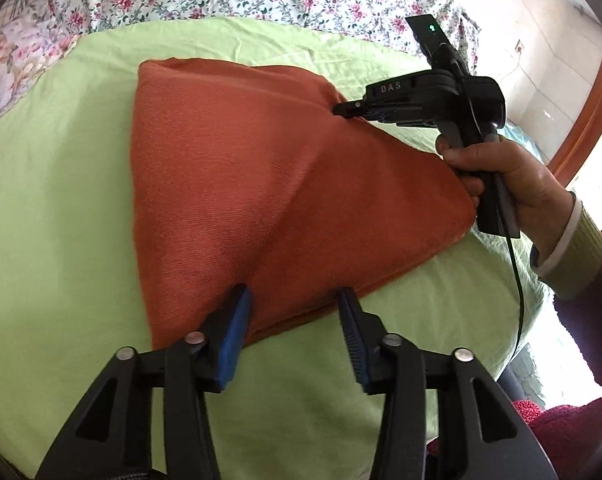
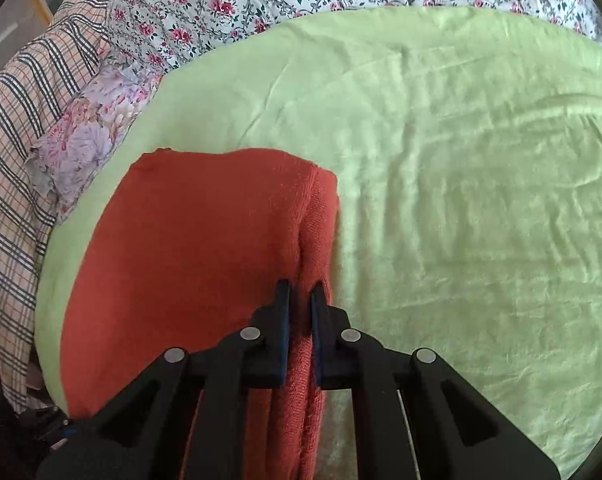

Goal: Fold small clothes

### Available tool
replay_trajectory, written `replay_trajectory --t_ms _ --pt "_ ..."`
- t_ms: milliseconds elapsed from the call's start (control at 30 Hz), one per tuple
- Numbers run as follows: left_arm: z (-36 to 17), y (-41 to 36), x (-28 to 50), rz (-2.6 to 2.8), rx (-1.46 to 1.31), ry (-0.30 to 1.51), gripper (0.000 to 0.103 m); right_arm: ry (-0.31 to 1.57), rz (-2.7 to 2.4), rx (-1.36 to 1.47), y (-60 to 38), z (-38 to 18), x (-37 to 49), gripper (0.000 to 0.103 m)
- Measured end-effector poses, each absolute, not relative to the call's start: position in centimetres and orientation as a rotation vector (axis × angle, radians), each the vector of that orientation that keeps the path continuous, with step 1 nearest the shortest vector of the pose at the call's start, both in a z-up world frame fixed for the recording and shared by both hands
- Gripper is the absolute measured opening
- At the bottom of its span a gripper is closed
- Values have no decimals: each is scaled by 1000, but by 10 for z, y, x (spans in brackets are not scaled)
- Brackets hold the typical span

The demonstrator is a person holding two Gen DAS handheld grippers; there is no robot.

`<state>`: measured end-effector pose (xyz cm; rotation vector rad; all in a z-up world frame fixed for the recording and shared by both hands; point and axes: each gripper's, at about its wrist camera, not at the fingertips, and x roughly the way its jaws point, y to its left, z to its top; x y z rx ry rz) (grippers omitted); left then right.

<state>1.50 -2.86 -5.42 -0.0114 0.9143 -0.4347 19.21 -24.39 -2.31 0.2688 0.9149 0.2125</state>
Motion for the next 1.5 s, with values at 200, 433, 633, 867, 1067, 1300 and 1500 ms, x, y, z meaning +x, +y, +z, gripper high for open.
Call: replay_trajectory --t_ms 200,433,633,867,1067,1300,1500 --pt "-37 -22 13 -448 -30 913 49 890 221 367 -256 -4 170 23" --pt "-6 12 18 -363 -99 825 49 900 291 445 -266 2 90 38" --pt "-13 22 49 -261 -102 851 44 999 332 411 -247 -25 67 4" --pt "-43 14 61 -210 -51 956 43 1010 275 242 -242 -18 67 4" --pt "-52 22 57 -223 -100 966 47 1052 246 233 -245 -44 70 4" --pt "-54 20 43 -214 -102 964 48 1049 243 271 -249 -42 62 12" --pt "-30 31 32 -186 -125 918 45 968 240 357 -259 -13 52 16"
